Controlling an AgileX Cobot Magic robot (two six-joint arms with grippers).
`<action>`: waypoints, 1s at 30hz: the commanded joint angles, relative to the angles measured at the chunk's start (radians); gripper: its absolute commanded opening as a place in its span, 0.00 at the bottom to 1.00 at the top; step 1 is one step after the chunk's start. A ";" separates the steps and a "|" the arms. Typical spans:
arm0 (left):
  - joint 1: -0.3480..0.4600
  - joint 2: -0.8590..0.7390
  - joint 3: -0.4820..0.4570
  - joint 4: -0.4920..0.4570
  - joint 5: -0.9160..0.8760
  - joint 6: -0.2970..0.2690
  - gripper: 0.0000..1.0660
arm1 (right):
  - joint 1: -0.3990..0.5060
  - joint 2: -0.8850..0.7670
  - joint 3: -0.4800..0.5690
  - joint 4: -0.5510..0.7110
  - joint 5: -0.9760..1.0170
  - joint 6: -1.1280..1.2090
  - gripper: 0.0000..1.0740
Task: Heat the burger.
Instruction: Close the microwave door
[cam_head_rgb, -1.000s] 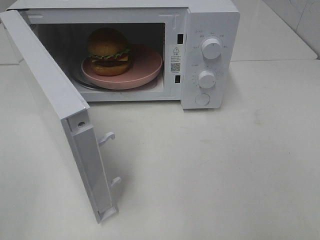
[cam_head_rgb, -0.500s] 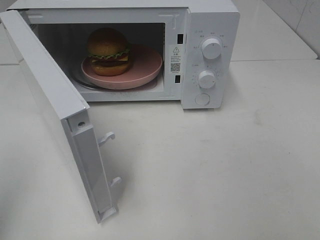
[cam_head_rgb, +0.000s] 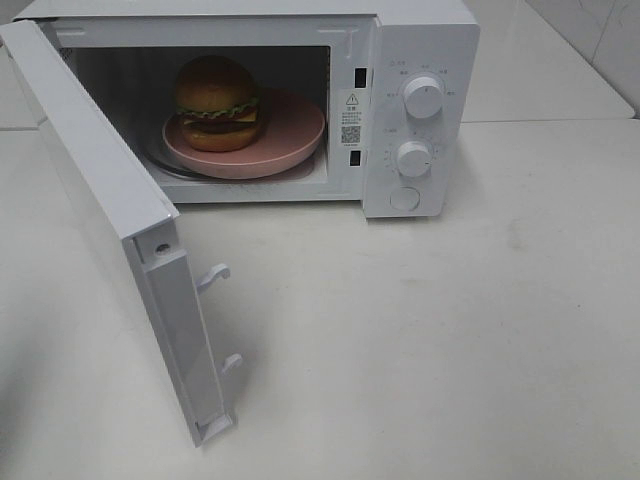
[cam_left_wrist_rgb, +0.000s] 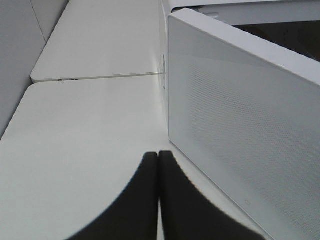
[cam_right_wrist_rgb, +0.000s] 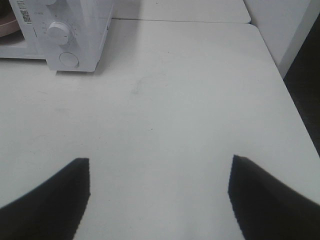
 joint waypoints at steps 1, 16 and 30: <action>0.000 0.024 0.063 -0.013 -0.168 0.012 0.00 | -0.005 -0.030 0.004 0.002 0.003 0.003 0.70; 0.000 0.175 0.157 -0.006 -0.557 0.011 0.00 | -0.005 -0.030 0.004 0.002 0.003 0.003 0.70; 0.000 0.499 0.159 0.147 -0.902 -0.130 0.00 | -0.005 -0.030 0.004 0.002 0.003 0.003 0.70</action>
